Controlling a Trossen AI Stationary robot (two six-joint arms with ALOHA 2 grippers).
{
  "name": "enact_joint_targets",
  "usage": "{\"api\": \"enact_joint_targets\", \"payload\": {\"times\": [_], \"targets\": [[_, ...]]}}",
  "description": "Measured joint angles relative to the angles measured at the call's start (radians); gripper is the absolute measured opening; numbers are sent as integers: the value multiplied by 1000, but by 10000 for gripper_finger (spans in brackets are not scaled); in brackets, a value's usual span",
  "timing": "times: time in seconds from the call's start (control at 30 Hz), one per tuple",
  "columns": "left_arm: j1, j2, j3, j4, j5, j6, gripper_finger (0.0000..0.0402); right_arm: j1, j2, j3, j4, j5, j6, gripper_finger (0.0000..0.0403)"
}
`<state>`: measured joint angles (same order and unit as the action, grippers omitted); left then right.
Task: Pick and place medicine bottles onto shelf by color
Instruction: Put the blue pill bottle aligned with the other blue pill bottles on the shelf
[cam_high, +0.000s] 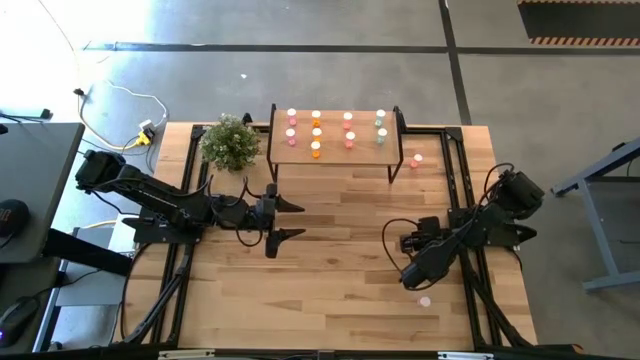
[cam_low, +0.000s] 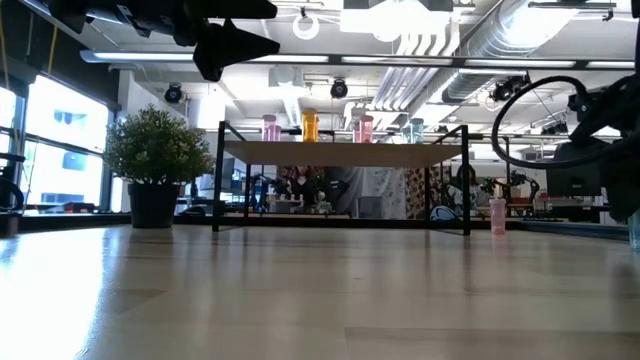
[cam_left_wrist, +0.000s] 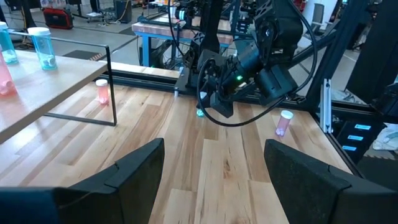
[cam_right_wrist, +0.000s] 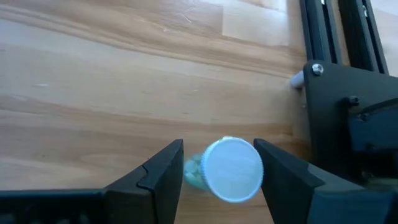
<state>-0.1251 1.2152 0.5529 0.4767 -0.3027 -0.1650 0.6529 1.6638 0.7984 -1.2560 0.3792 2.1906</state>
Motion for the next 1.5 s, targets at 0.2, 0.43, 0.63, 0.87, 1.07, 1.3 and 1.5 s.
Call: {"api": "enact_joint_targets", "payload": {"times": [0.2, 0.43, 0.63, 0.87, 1.07, 1.3, 1.5], "targets": [[0, 0, 0, 0, 0, 0, 266, 0, 0, -1, 0, -12, 0, 183], [0, 0, 0, 0, 0, 0, 266, 0, 0, -1, -1, -22, 0, 154], [0, 0, 0, 0, 0, 0, 266, 0, 0, -1, -8, -17, 0, 107], [0, 0, 0, 0, 0, 0, 266, 0, 0, -1, -8, -16, -16, 107], [0, 0, 0, 0, 0, 0, 266, 0, 0, 61, -25, 18, -78, 112], [0, 0, 0, 0, 0, 2, 266, 0, -13, 174, -44, 177, -195, 112], [0, -2, 0, 0, 0, 24, 266, -7, -119, 209, -45, 354, -270, 112]]}}
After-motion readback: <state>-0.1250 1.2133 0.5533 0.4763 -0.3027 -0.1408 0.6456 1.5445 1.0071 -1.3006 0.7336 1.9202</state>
